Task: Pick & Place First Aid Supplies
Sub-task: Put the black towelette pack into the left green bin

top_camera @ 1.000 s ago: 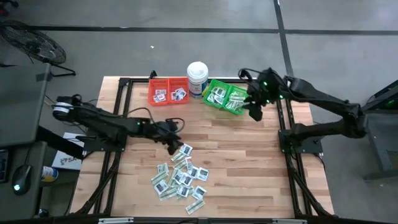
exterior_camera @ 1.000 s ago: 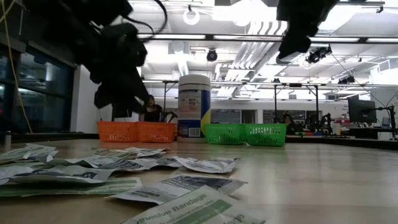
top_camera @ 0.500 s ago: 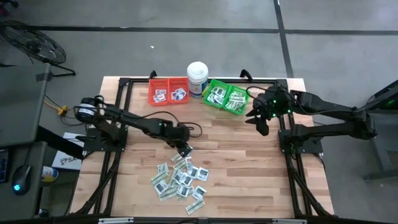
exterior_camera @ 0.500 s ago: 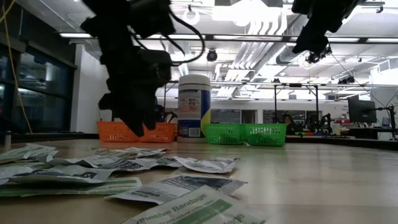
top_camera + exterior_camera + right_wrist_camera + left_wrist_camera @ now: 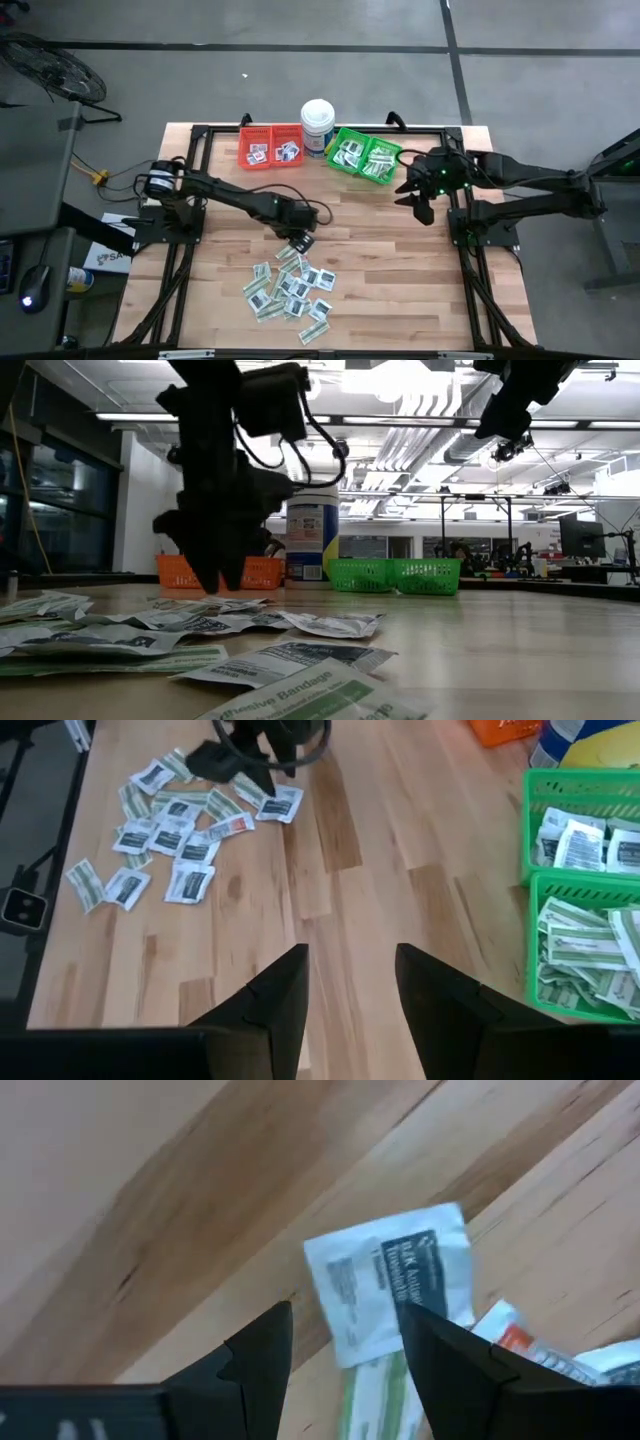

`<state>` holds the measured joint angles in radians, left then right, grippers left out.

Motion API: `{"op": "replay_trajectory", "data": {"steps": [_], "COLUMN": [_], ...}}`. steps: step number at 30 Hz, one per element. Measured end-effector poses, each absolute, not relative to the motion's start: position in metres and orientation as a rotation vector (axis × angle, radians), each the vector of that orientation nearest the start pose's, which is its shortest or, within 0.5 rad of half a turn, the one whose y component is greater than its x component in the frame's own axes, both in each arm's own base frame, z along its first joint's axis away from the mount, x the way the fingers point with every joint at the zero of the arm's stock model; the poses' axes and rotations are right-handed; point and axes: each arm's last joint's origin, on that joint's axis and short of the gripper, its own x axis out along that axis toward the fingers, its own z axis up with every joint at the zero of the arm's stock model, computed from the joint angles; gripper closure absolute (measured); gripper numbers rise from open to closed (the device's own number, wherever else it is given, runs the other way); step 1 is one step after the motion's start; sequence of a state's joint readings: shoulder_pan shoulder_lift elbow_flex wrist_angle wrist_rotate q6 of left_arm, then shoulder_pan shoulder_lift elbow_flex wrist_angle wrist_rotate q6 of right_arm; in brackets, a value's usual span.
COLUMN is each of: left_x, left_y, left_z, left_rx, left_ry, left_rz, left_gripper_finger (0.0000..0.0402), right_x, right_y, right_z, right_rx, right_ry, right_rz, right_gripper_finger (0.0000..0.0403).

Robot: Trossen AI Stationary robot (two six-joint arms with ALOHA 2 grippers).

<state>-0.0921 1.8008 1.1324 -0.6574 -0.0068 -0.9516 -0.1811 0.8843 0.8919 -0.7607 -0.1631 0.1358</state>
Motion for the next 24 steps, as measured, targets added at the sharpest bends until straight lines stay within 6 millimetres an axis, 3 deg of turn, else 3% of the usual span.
{"op": "replay_trajectory", "data": {"steps": [14,24], "left_x": [0.338,0.337], "left_y": [-0.033,-0.033], "left_z": [0.130,0.128], "left_rx": [-0.771,-0.766], "left_ry": [1.356,1.366], "left_rz": [0.577,0.572], "left_gripper_finger": [0.0219,0.0325], "right_x": [0.163,0.163], "right_y": [-0.024,-0.023], "right_z": [0.305,0.305], "right_rx": [0.291,0.307], "right_ry": [0.740,0.740], "right_rz": [-0.062,-0.064], "right_gripper_finger": [0.0258,0.0258]}}
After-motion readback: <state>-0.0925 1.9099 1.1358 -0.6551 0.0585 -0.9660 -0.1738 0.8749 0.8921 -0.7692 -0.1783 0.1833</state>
